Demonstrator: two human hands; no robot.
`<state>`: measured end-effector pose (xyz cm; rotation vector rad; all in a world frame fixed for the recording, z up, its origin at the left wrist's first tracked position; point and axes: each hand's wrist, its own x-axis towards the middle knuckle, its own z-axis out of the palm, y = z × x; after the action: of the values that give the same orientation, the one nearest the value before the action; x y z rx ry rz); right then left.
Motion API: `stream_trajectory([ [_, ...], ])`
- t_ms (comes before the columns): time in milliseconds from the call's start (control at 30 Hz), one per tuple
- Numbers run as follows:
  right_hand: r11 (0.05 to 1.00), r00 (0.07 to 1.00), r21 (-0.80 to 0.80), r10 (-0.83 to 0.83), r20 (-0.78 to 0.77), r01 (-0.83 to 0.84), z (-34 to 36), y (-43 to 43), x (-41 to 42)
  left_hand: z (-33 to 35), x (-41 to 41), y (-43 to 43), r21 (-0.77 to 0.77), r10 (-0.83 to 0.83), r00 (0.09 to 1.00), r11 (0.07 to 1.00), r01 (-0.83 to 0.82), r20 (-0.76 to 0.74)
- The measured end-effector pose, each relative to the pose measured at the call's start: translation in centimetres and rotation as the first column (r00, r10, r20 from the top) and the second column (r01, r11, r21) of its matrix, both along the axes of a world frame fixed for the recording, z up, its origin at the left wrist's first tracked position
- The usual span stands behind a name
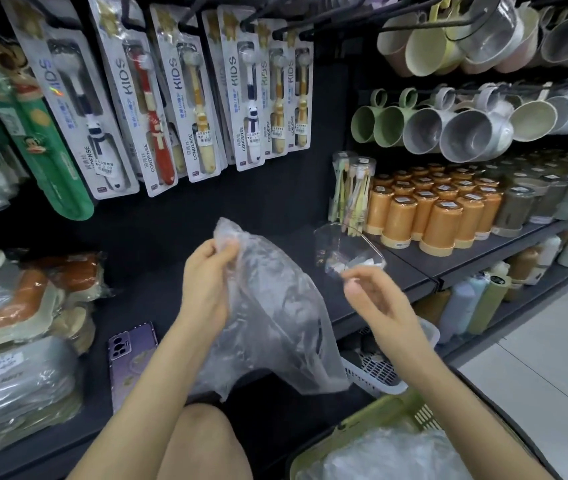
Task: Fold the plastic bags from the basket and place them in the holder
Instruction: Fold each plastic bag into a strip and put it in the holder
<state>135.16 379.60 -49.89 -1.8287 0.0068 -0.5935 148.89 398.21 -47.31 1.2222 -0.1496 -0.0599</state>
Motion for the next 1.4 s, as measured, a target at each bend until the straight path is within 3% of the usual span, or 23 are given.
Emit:
stream_trajectory([
  [200,0.973,0.987,-0.171,0.142,-0.074,-0.153,-3.3,0.5,-0.9,-1.3,1.8,0.5,-0.162,0.032,0.975,0.984,-0.069,-0.219],
  [333,0.877,0.994,-0.479,-0.021,-0.106,-0.033,-5.3,0.7,0.8,-1.4,2.3,0.8,-0.216,0.0,0.966,0.975,-0.058,-0.259],
  [467,0.844,0.99,-0.537,-0.07,-0.12,-0.005,-6.3,1.0,2.4,-1.4,3.0,1.9,-0.248,-0.04,0.959,0.968,-0.032,-0.28],
  [533,0.895,0.991,-0.445,-0.034,-0.132,-0.029,-6.1,0.8,2.6,-1.5,3.4,2.6,-0.266,-0.05,0.956,0.964,-0.03,-0.288],
  [667,0.985,0.974,-0.102,0.12,-0.19,-0.141,-5.2,-2.0,1.6,-0.8,3.4,4.3,-0.273,-0.03,0.965,0.961,-0.044,-0.262],
  [800,0.965,0.959,0.1,0.253,-0.129,-0.241,-4.1,-4.6,1.0,-0.6,3.5,5.3,-0.258,-0.074,0.979,0.966,0.022,-0.191],
  [933,0.948,0.965,0.23,0.245,-0.094,-0.219,-3.5,-5.5,1.7,-1.1,4.0,5.1,-0.2,-0.137,0.976,0.975,0.102,-0.171],
  [1067,0.924,0.953,0.297,0.285,-0.108,-0.242,-2.6,-5.5,2.9,-1.5,5.1,4.9,-0.001,-0.035,0.976,0.999,0.035,-0.216],
  [1200,0.879,0.943,0.408,0.314,-0.108,-0.246,-2.7,-6.1,4.4,-2.2,6.9,5.4,-0.057,0.066,0.961,0.995,-0.085,-0.27],
  [1267,0.876,0.94,0.419,0.318,-0.125,-0.24,-3.1,-6.4,5.4,-2.9,7.4,5.2,0.014,0.168,0.967,0.986,-0.169,-0.19],
  [1333,0.87,0.942,0.454,0.292,-0.163,-0.191,-3.6,-6.6,6.5,-3.8,7.7,4.9,0.193,0.289,0.957,0.94,-0.281,-0.014],
  [1400,0.863,0.94,0.481,0.279,-0.196,-0.156,-3.9,-6.3,7.6,-4.4,8.0,4.5,0.274,0.356,0.928,0.887,-0.373,0.11],
])
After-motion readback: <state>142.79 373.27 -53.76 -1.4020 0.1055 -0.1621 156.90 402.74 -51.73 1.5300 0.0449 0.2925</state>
